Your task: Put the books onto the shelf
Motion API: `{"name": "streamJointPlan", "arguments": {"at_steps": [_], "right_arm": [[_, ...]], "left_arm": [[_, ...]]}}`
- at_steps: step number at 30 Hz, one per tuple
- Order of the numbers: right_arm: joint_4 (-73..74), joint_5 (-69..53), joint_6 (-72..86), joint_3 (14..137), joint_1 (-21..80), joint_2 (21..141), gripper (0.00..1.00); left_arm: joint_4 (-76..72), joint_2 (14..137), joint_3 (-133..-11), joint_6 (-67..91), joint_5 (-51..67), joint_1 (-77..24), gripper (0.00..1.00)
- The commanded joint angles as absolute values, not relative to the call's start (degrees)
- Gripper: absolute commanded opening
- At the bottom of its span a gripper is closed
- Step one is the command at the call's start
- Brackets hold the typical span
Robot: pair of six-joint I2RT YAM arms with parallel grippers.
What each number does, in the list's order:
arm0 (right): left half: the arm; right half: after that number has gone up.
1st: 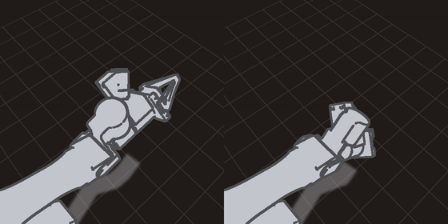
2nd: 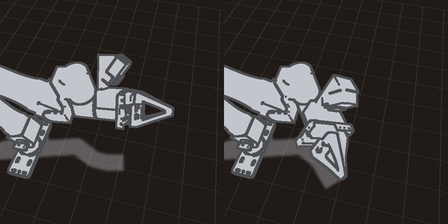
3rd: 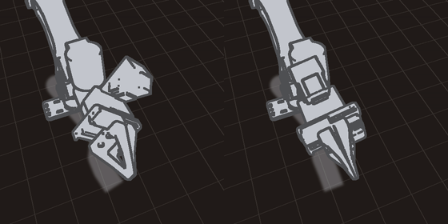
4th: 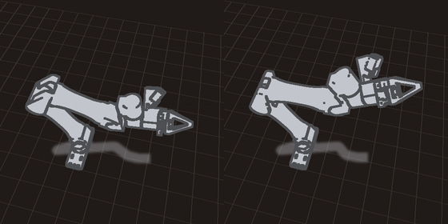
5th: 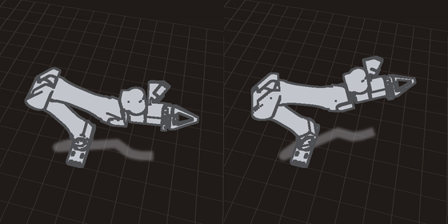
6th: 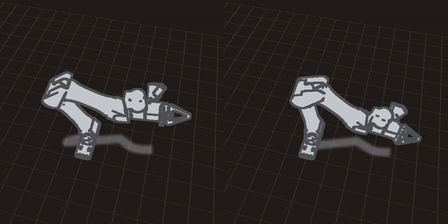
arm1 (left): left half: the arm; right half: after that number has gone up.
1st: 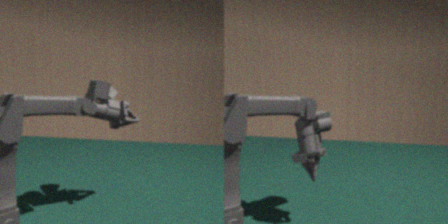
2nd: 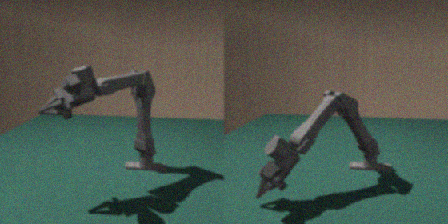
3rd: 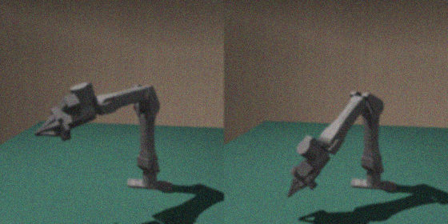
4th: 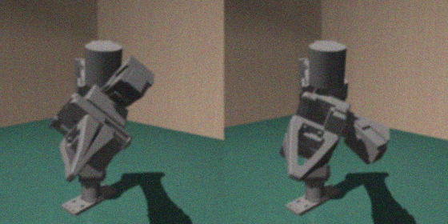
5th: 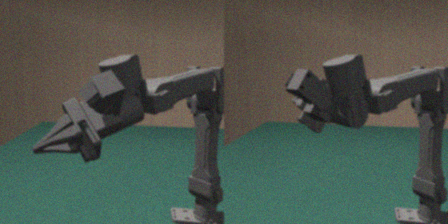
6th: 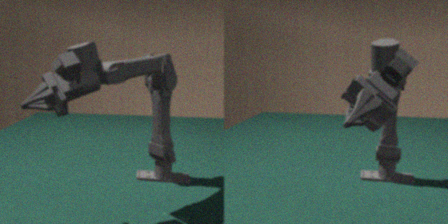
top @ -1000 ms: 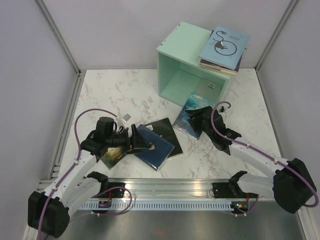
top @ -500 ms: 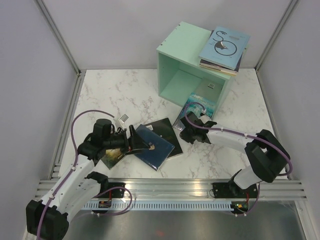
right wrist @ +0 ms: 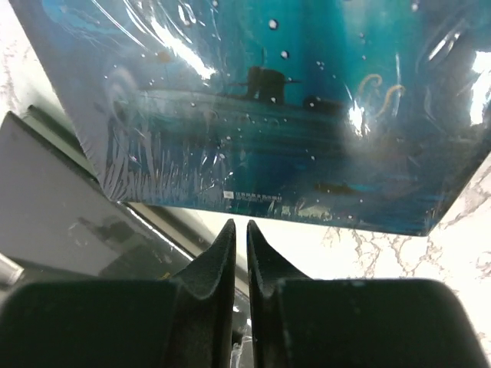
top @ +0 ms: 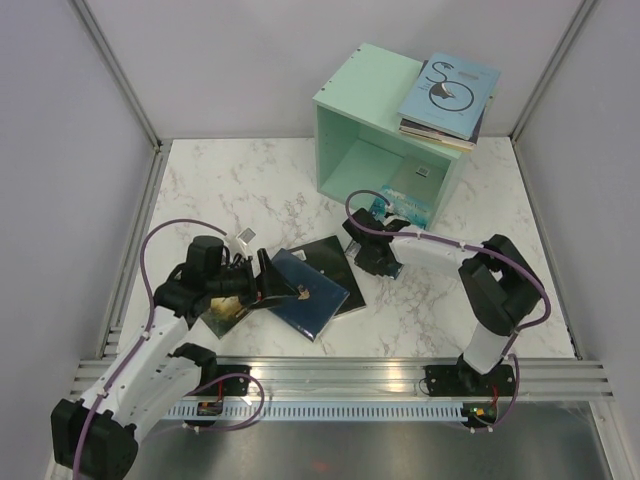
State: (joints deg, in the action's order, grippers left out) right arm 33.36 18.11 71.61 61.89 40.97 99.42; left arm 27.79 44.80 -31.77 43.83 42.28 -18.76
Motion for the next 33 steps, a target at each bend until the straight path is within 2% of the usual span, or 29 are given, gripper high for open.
{"name": "streamJointPlan", "arguments": {"at_steps": [1, 12, 20, 25, 33], "right_arm": [[38.1, 20.9, 68.2, 64.9, 40.8, 102.1, 0.13], [37.7, 20.2, 64.9, 65.1, 40.3, 105.7, 0.12], [39.2, 25.7, 62.3, 69.3, 39.3, 107.3, 0.12], [42.8, 30.7, 60.5, 73.5, 35.9, 108.7, 0.12], [43.2, 30.3, 57.3, 78.4, 30.8, 109.7, 0.12]], "left_arm": [[29.1, 45.8, -34.6, 41.8, 41.7, -18.7, 0.88], [29.5, 49.0, -36.6, 40.3, 41.1, -18.7, 0.88], [29.5, 51.4, -36.9, 39.6, 41.7, -18.7, 0.88], [29.5, 51.2, -36.0, 39.8, 41.9, -18.7, 0.87], [29.4, 50.6, -35.2, 40.0, 41.4, -18.7, 0.87]]}}
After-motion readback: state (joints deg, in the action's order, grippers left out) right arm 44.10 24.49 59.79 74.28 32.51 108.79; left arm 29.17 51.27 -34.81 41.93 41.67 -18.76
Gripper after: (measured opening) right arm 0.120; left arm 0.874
